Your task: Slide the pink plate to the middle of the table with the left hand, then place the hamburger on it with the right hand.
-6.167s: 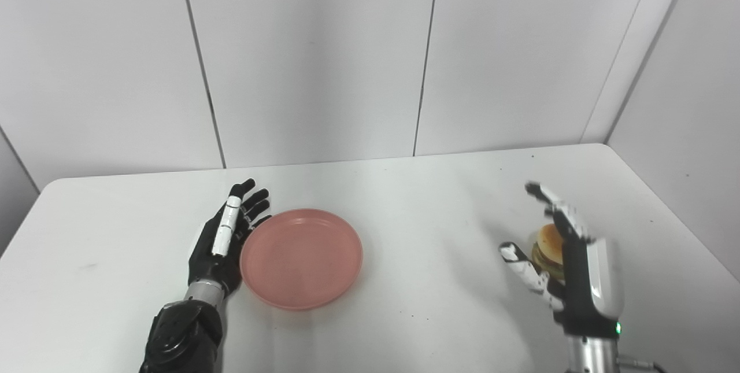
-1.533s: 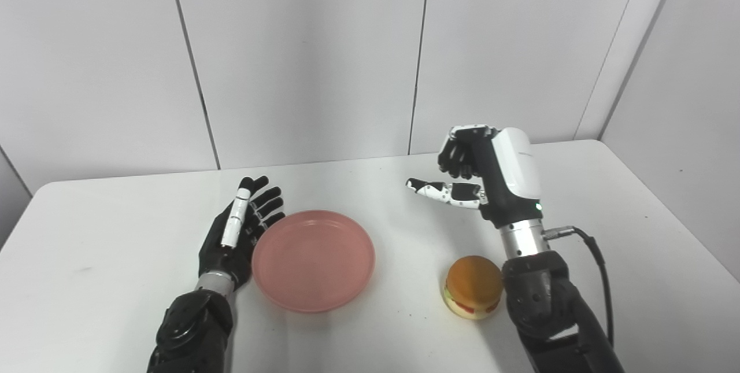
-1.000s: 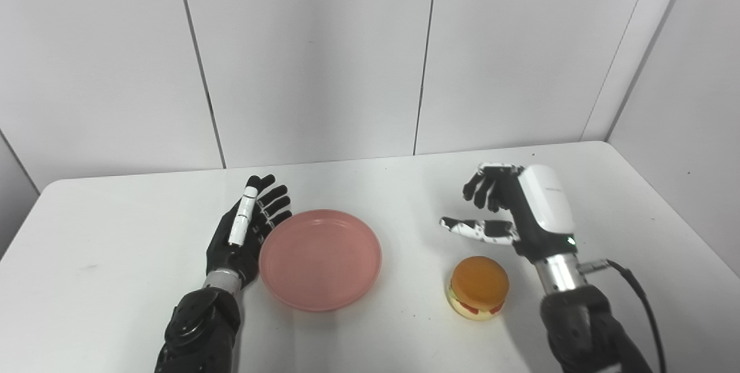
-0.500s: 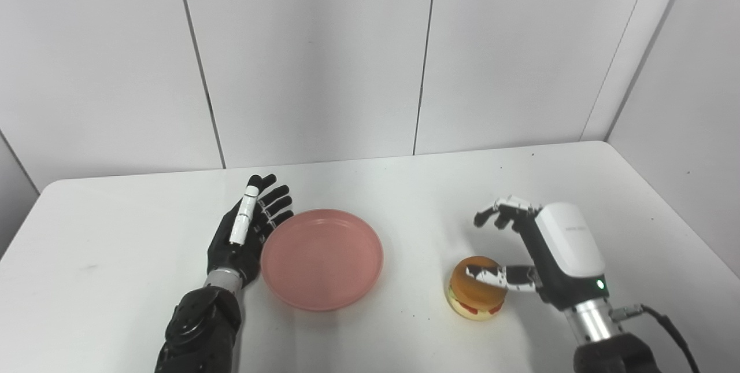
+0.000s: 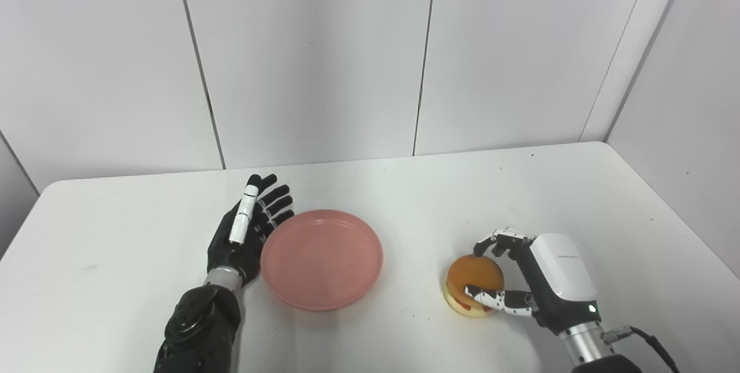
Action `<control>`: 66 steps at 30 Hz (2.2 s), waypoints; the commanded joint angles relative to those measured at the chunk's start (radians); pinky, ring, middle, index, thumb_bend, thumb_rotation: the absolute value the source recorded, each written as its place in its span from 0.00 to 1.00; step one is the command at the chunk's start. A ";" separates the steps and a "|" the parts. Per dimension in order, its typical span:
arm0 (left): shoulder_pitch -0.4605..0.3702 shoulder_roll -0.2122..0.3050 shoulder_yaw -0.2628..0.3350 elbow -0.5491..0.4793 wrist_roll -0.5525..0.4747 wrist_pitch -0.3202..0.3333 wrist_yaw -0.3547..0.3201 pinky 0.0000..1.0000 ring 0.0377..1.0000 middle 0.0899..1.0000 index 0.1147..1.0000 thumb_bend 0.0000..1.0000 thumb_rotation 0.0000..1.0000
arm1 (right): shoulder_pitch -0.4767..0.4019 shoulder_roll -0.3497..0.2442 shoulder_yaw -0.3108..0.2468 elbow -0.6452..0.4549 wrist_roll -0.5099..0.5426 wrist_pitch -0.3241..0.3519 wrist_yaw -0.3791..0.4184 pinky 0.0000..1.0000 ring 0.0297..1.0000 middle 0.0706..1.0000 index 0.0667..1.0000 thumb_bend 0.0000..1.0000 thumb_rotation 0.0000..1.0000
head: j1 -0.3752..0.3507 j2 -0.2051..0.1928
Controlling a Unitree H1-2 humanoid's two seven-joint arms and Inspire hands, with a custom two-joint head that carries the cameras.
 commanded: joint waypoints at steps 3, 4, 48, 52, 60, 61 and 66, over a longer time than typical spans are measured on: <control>0.010 0.000 -0.006 -0.036 0.001 0.071 0.016 0.74 0.76 0.70 0.72 0.72 0.67 | -0.029 -0.002 0.018 -0.008 -0.020 -0.028 -0.023 0.47 0.53 0.58 0.46 0.51 0.17 | -0.006 0.011; 0.013 0.000 -0.008 -0.039 0.003 0.074 0.016 0.74 0.76 0.70 0.72 0.71 0.67 | -0.026 0.001 0.023 -0.015 -0.021 -0.020 -0.016 0.47 0.53 0.58 0.46 0.51 0.17 | -0.011 0.012; 0.017 0.003 -0.029 0.012 0.009 0.048 0.006 0.72 0.76 0.72 0.71 0.69 0.68 | -0.013 0.030 0.006 -0.213 -0.005 0.061 0.098 0.80 0.87 0.87 0.81 0.79 1.00 | -0.011 -0.003; 0.015 0.001 -0.030 0.015 0.009 0.048 0.005 0.71 0.75 0.72 0.71 0.69 0.68 | -0.030 0.025 0.001 -0.228 -0.009 0.075 0.122 0.75 0.83 0.85 0.80 0.78 1.00 | -0.006 0.001; 0.015 0.000 -0.028 0.004 0.006 0.056 0.007 0.72 0.76 0.73 0.72 0.69 0.69 | -0.070 0.019 0.026 -0.085 -0.045 0.023 0.063 0.65 0.74 0.77 0.75 0.76 0.98 | 0.002 0.009; 0.016 0.000 -0.027 0.000 0.005 0.059 0.008 0.72 0.76 0.73 0.72 0.69 0.69 | -0.076 0.021 0.039 -0.064 -0.059 0.022 0.057 0.66 0.75 0.77 0.75 0.74 0.96 | 0.001 0.011; 0.020 -0.003 -0.022 -0.014 0.001 0.073 0.017 0.73 0.75 0.72 0.72 0.68 0.68 | -0.090 0.028 0.087 0.004 -0.100 0.015 0.021 0.67 0.74 0.75 0.72 0.72 0.88 | 0.002 0.014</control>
